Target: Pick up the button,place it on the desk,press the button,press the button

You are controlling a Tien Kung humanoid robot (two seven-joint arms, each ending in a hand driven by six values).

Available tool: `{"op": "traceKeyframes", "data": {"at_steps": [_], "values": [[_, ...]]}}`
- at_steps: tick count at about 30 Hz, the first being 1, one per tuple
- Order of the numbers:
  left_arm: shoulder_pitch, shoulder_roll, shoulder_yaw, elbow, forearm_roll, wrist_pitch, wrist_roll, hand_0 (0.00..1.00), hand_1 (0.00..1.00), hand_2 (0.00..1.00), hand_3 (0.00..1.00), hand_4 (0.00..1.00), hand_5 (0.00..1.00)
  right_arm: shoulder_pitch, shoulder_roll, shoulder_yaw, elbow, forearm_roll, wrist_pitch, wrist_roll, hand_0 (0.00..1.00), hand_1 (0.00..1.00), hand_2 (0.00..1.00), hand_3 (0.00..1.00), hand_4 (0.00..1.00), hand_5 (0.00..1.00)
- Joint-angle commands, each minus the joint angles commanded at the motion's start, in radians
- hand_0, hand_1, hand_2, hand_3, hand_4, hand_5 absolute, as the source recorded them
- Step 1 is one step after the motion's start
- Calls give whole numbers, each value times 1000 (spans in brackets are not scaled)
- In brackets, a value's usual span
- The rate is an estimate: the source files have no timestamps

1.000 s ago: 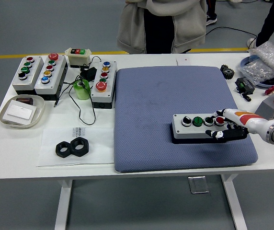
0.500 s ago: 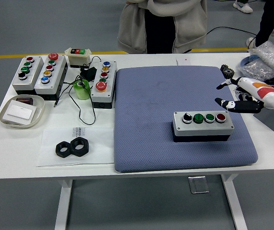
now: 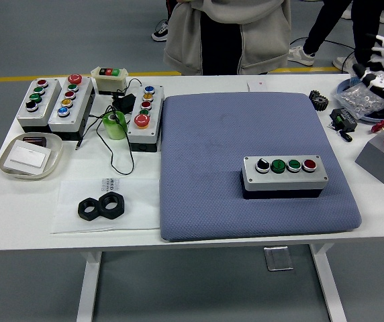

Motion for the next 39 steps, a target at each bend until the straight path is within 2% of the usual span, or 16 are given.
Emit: {"op": "traceKeyframes", "data": {"at_steps": [1,3,9,12,13,14,17,23,29,39], "values": [[0,0,0,0,0,0,0,686,829,889,829,653,998,-3,2,10,-6,34,-8,12,963,900,967,947,694,638],[1,0,0,0,-1,0,0,686,829,889,829,653,998,-12,6,44,-30,119,-34,52,963,900,967,947,694,638],[5,-1,-5,1,5,1,2,687,829,890,830,650,998,-29,14,103,-108,372,-32,60,964,898,963,935,694,654],[7,-2,-6,1,6,1,2,687,829,890,830,650,998,-37,19,113,-141,496,-10,48,964,898,963,935,694,654],[8,-2,-6,1,6,1,2,688,830,890,830,651,998,-38,21,112,-148,541,-5,46,953,871,920,886,693,685],[8,-2,-6,1,6,1,2,688,830,890,830,651,998,-39,23,112,-153,580,0,43,953,871,920,886,693,685],[8,-2,-7,1,7,1,2,688,830,890,830,651,998,-42,45,107,-196,676,41,23,953,871,920,886,693,685],[7,-3,-3,2,2,1,0,691,831,890,831,650,998,-69,83,110,-246,702,85,-2,949,865,910,870,688,701],[5,-4,-2,1,3,0,0,691,831,891,830,649,998,-86,103,111,-250,685,102,-11,947,863,900,871,665,683],[3,-5,1,1,-1,-1,-3,700,831,890,831,644,998,-106,111,108,-249,658,123,-28,947,858,893,864,643,683]]}}
